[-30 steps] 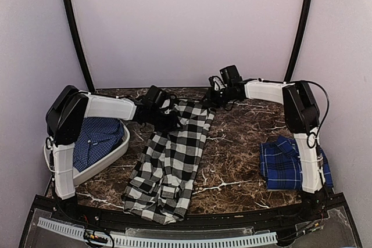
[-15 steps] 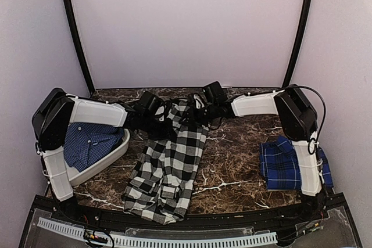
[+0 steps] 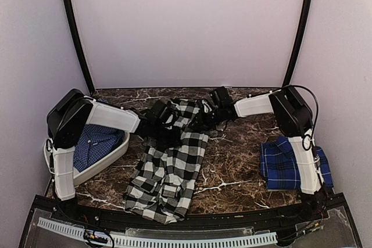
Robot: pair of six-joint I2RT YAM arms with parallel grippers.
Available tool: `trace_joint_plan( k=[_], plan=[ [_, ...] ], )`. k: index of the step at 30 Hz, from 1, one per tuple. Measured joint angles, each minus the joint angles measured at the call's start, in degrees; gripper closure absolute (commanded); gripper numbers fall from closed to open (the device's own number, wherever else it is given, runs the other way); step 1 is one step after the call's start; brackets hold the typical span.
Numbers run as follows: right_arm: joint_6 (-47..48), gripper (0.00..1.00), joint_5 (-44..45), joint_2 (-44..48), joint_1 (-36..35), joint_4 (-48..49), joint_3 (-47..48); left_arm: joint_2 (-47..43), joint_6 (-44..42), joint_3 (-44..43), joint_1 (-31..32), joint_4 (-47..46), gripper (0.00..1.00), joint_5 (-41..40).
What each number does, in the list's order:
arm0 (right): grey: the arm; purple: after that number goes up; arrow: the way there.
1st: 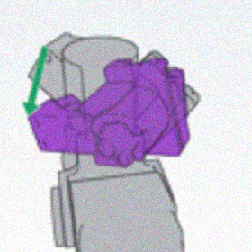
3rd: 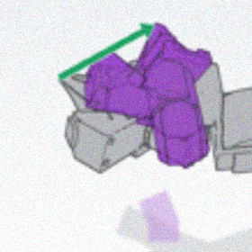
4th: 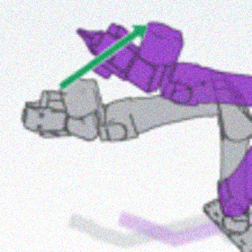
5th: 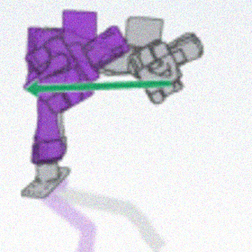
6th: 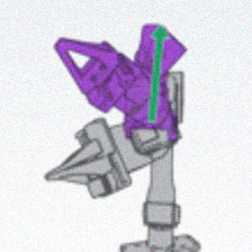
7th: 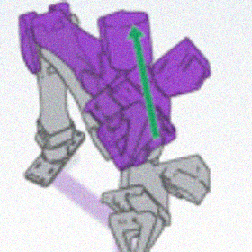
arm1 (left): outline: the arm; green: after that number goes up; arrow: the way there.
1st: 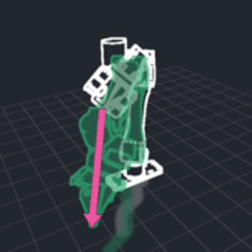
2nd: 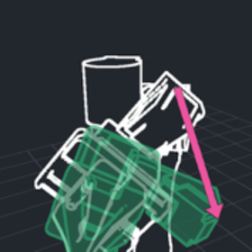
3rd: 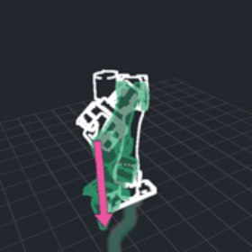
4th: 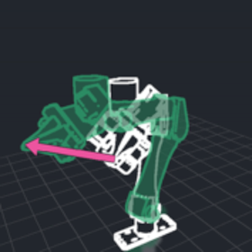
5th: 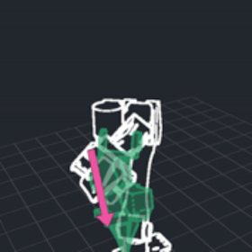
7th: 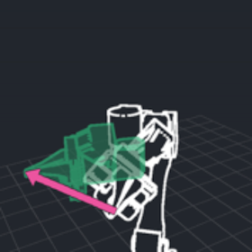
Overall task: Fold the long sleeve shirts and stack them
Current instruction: Move the rectangle-folded shirt to the center of the board.
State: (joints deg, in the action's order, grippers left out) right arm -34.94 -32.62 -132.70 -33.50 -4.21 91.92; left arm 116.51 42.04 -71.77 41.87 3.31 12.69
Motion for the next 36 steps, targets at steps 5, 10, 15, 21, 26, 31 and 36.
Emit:
trace_joint_plan(
  k=[5, 10, 15, 21, 26, 31, 36],
  plan=[
    [5.1, 0.77, 0.1, -3.4, 4.8, -5.2, 7.3, 5.6, 4.4, -8.1, 2.5, 0.2, 0.99, -1.7],
    [9.1, 0.76, 0.7, -8.7, 8.3, -10.6, 17.9, 12.2, 7.1, -18.3, 3.0, 1.3, 0.99, -3.1],
    [11.6, 0.73, 1.7, -10.8, 9.8, -16.2, 24.7, 16.7, 7.1, -27.6, 2.5, 4.1, 0.99, -3.9],
    [12.4, 0.72, 2.4, -4.9, 9.2, -18.0, 20.5, 15.0, 4.7, -30.6, 1.6, 6.4, 0.98, -4.2],
    [12.2, 0.72, 2.1, 5.1, 8.0, -16.9, 11.0, 8.8, 2.9, -26.2, 1.0, 6.7, 0.99, -3.5],
    [11.5, 0.71, 1.5, 16.3, 5.3, -12.5, -3.8, -0.6, 1.4, -16.2, 0.1, 5.6, 0.99, -0.5],
    [8.3, 0.71, 0.3, 26.4, -0.4, -6.8, -22.2, -7.3, -0.2, -5.0, -0.2, 3.6, 1.00, 5.0]
  ],
)
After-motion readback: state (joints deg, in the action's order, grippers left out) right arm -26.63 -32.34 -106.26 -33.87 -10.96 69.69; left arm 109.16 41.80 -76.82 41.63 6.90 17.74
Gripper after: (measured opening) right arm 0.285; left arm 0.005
